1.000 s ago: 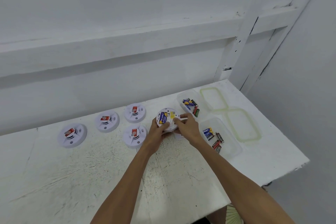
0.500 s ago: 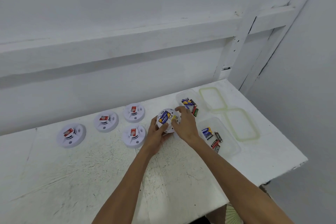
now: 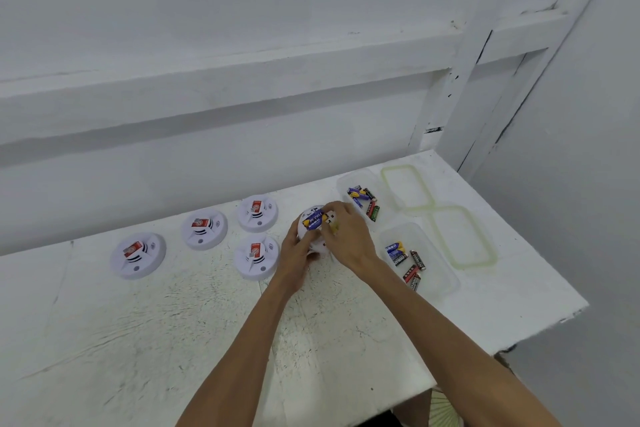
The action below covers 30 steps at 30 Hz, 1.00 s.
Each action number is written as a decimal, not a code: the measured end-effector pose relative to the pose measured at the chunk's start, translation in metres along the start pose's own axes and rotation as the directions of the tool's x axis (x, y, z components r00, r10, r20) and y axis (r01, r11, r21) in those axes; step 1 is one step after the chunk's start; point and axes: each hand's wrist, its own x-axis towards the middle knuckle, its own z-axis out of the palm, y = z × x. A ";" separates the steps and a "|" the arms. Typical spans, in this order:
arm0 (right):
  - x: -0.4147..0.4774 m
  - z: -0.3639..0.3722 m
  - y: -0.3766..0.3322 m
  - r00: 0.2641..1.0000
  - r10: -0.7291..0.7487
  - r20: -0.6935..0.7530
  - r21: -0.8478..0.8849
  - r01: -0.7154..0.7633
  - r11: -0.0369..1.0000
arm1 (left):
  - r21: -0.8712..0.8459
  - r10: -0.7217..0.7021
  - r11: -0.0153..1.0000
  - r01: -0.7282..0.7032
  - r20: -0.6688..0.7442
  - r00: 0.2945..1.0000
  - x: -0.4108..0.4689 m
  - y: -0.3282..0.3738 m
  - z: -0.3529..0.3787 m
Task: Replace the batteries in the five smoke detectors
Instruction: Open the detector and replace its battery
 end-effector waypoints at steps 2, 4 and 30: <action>0.003 -0.003 0.001 0.998 0.038 0.046 0.035 -0.039 0.999 | 0.017 0.007 1.000 -0.005 -0.084 0.996 0.004 -0.003 -0.001; 0.007 -0.004 0.004 0.994 0.076 0.075 0.058 -0.081 0.995 | 0.003 -0.018 1.000 0.019 -0.179 0.984 0.006 -0.006 -0.002; -0.003 0.000 0.012 0.973 0.035 0.230 -0.062 -0.022 0.998 | -0.086 -0.105 0.992 0.097 -0.093 0.990 0.012 0.000 -0.004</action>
